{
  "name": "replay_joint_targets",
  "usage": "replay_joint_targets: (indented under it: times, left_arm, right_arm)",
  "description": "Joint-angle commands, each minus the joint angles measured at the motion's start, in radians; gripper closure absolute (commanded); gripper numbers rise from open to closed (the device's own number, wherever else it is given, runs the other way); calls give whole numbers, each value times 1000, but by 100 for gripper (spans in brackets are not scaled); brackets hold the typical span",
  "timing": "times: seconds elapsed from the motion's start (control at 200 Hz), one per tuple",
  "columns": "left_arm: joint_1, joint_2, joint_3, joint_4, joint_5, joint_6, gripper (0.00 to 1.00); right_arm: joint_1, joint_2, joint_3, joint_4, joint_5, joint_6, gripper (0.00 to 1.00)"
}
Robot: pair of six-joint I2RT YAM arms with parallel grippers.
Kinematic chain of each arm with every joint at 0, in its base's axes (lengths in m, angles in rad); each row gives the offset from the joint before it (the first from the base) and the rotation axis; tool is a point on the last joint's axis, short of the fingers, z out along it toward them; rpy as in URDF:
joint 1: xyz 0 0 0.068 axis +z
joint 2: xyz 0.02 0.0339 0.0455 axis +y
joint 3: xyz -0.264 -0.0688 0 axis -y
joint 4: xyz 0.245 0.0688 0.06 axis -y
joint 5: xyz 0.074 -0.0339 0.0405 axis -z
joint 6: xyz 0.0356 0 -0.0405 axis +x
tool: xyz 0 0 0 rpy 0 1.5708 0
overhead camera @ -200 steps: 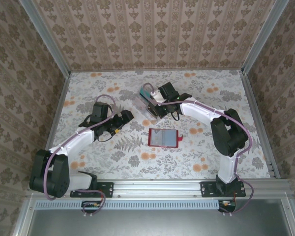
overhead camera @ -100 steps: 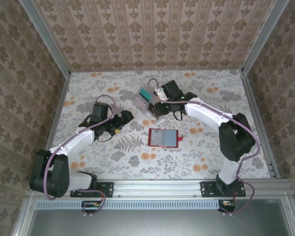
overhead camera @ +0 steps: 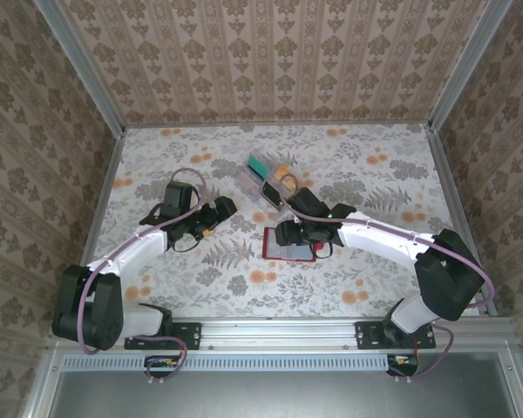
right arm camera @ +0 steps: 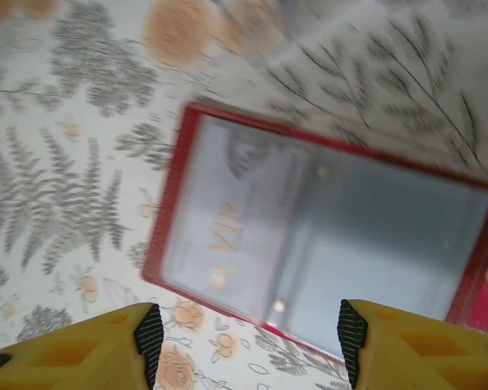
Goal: Take the credit cards out of the card holder
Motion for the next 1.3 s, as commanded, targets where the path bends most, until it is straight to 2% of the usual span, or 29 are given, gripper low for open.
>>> replay_joint_targets:
  times: [0.0, 0.125, 0.22, 0.32, 0.455, 0.63, 0.86, 1.085, 1.275, 1.295]
  left_arm:
    - [-6, 23, 18, -27, 10, 38, 0]
    - [-28, 45, 31, -39, 14, 33, 0]
    - [-56, 69, 42, -80, 13, -20, 0]
    - [-83, 83, 67, -77, 61, -72, 0]
    - [-95, 121, 173, -221, 62, 6, 0]
    - [-99, 160, 181, -198, 78, 77, 0]
    - [-100, 192, 116, -93, 68, 187, 0]
    - [-104, 238, 102, -64, 82, 188, 1]
    - [-118, 237, 107, -64, 97, 174, 4]
    - [-147, 238, 108, -62, 101, 173, 6]
  right_arm:
    - [11, 11, -34, 27, 72, 182, 38]
    - [23, 76, -22, 21, 90, 218, 39]
    - [29, 131, -7, 48, 90, 213, 44]
    - [31, 198, 95, -100, 77, 238, 45]
    - [43, 220, 169, -215, 45, 225, 42]
    - [45, 248, 190, -301, 84, 227, 42]
    - [45, 320, 183, -194, 112, 143, 40]
    - [45, 378, 217, -191, 132, 145, 38]
    - [44, 378, 186, -197, 145, 167, 47]
    - [43, 375, 179, -193, 144, 168, 48]
